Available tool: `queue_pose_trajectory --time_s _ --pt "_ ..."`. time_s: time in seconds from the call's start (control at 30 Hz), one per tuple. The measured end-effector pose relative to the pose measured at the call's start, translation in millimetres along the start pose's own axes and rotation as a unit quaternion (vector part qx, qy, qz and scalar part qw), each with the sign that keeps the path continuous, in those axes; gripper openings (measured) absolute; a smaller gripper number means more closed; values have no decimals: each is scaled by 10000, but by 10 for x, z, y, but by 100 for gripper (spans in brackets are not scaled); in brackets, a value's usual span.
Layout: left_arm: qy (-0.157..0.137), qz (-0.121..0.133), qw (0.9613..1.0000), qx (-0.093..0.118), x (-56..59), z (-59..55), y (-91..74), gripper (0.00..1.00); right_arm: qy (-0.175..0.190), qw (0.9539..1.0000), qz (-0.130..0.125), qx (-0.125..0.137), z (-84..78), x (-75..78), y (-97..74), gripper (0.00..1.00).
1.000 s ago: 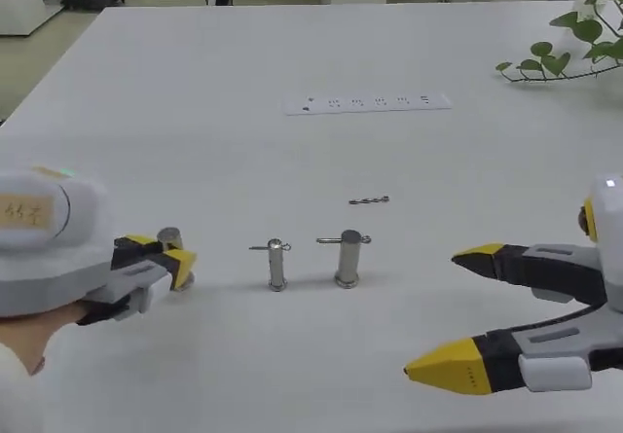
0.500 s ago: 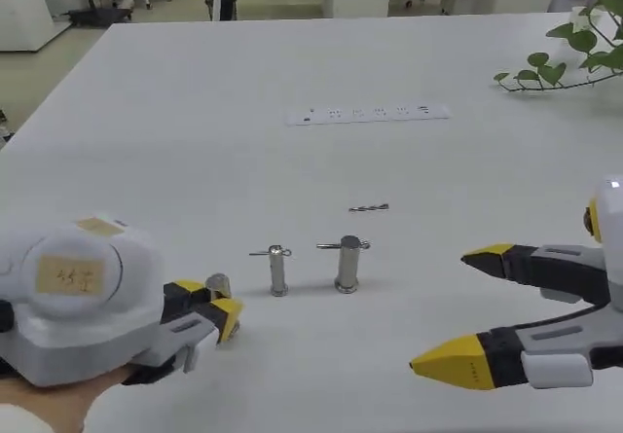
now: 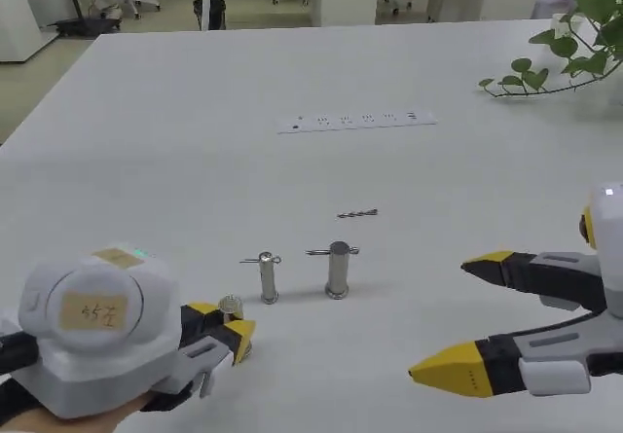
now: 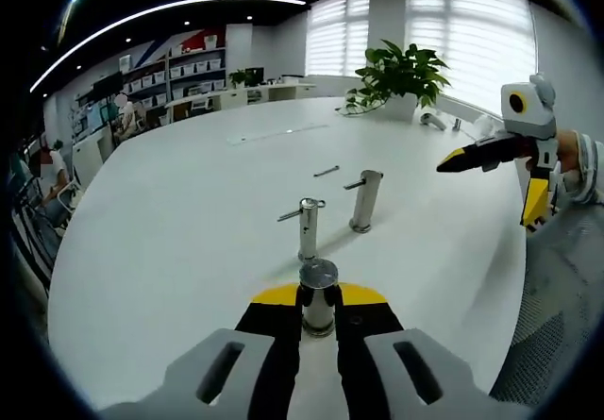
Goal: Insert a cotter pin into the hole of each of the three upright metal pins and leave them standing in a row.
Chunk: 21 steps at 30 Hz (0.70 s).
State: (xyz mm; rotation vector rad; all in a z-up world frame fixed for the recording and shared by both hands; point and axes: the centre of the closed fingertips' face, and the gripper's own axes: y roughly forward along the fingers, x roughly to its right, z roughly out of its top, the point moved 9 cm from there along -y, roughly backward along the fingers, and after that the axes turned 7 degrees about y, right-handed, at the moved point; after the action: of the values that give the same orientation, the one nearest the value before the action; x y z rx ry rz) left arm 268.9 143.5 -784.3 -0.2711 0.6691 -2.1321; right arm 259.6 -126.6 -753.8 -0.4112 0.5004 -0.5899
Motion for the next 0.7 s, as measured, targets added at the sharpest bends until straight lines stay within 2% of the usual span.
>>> queue_pose_trajectory --time_s 0.03,0.07,0.1,0.2,0.37,0.5,0.6,0.7 --pt "52 -2 10000 7 3 1 2 11 2 10000 2 -1 -1 -1 2 98" --pt "235 -28 9997 -7 15 -1 5 11 -1 10000 9 -4 -3 -3 4 98" --pt "260 -26 9997 14 21 0 7 11 -13 10000 26 -19 -7 -9 8 98" --pt "146 -80 9998 64 36 -8 4 11 -32 10000 39 -59 -14 -16 17 98" --pt "321 -201 9992 106 59 -17 4 11 -36 10000 53 -69 -12 -18 19 98" --pt "354 -278 9989 139 62 -28 -11 11 -30 10000 43 -83 -16 -11 14 98" --pt "215 -293 9992 163 58 -33 -19 12 -33 9999 36 -89 -20 -7 8 98" --pt "273 -280 9990 204 59 -32 -27 12 -34 9999 45 -99 -24 -6 4 98"
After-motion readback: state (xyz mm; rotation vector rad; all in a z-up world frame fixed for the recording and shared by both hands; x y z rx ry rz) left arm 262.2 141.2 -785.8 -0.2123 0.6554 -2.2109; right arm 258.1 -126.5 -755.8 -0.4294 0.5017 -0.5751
